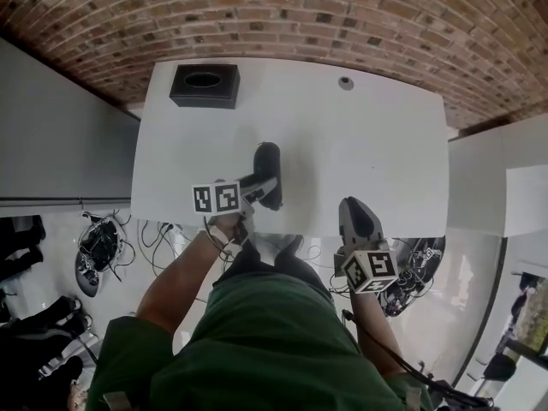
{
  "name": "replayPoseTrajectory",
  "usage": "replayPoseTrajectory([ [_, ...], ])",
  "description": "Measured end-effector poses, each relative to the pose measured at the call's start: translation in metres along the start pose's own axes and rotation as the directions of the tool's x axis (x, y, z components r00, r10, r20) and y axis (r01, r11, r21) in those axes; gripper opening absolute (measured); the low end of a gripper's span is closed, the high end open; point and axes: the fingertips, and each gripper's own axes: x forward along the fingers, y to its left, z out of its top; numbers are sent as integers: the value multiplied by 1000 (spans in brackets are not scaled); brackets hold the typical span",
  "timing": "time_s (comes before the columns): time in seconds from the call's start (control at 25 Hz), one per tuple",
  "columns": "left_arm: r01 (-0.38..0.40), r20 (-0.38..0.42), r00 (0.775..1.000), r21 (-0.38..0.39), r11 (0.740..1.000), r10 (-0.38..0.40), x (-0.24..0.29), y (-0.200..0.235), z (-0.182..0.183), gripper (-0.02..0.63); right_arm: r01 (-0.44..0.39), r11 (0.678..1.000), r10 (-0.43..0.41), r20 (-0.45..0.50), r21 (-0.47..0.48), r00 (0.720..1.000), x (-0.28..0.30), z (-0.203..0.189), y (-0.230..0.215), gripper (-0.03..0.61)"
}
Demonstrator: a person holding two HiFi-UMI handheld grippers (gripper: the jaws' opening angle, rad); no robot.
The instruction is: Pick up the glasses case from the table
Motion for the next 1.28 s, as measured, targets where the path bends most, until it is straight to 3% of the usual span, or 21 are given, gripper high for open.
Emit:
replayPoseTrajectory([
  [0.64,125,166,978,33,992,-129,-66,-69,27,279,-10,998,11,10,-67,1000,0,16,24,38],
  [1.04,96,230,965,149,984,-129,-99,-94,34,279,32,992,-33,-6,-119,999,-10,21,25,8],
  [1.28,170,256,945,143,975,-202,-119,-118,37,278,29,988,-29,-1,-152,1000,-10,26,34,5],
])
